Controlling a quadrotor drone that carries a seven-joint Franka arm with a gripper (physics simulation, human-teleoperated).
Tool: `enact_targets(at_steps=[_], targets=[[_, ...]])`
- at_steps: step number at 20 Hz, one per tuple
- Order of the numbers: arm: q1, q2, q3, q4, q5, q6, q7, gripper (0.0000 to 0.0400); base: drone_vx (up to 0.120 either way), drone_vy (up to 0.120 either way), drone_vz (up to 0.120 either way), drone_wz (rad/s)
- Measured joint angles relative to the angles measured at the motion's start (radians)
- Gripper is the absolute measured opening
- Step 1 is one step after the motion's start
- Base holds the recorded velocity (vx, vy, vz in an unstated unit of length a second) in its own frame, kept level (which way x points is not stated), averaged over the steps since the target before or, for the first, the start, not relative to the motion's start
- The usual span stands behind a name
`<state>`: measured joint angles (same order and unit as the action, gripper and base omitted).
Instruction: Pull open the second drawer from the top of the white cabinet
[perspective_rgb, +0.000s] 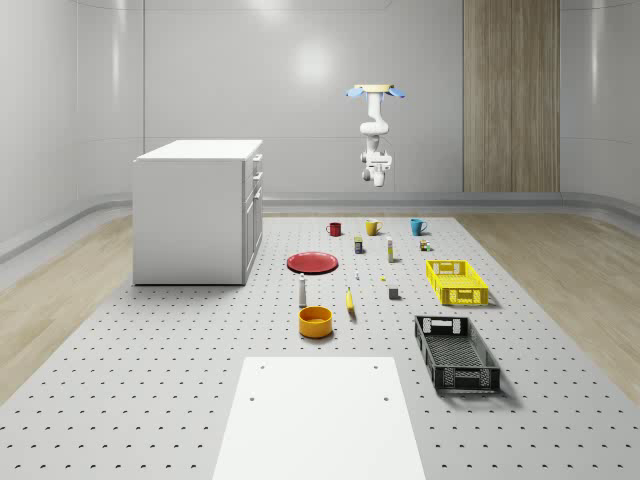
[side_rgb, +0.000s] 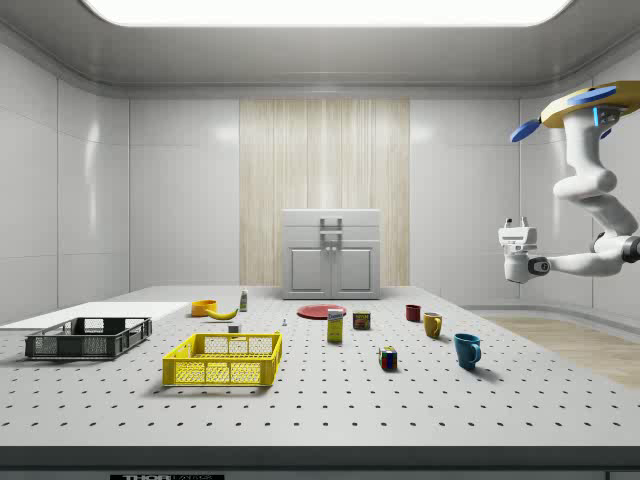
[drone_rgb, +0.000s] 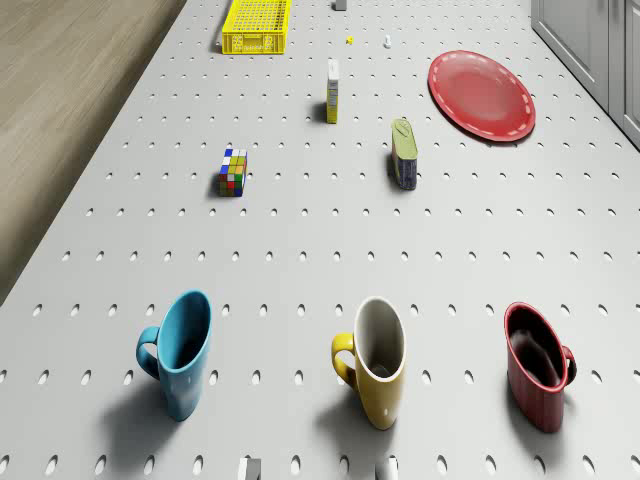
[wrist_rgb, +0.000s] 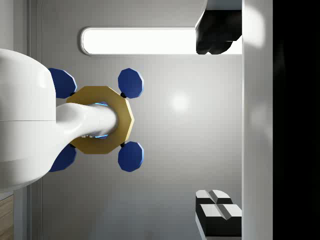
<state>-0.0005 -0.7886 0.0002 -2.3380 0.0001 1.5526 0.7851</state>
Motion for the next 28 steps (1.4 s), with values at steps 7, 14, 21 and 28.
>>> enact_targets(at_steps=[7,14,21,28], targets=[[-0.003,0.032,0.002,0.149,0.001,-0.112,-0.002,0.0318,0.000,-0.040,0.000,0.000],[0.090,0.062,-0.372,0.148,0.562,-0.178,-0.096,0.0314,0.046,-0.109,0.000,0.000],[0.206,0.033,-0.608,0.005,0.915,-0.174,-0.149,0.0308,0.120,-0.120,0.051,0.000],[0.282,-0.005,-0.692,-0.055,1.004,-0.144,-0.157,0.0306,0.120,-0.120,0.046,0.000]])
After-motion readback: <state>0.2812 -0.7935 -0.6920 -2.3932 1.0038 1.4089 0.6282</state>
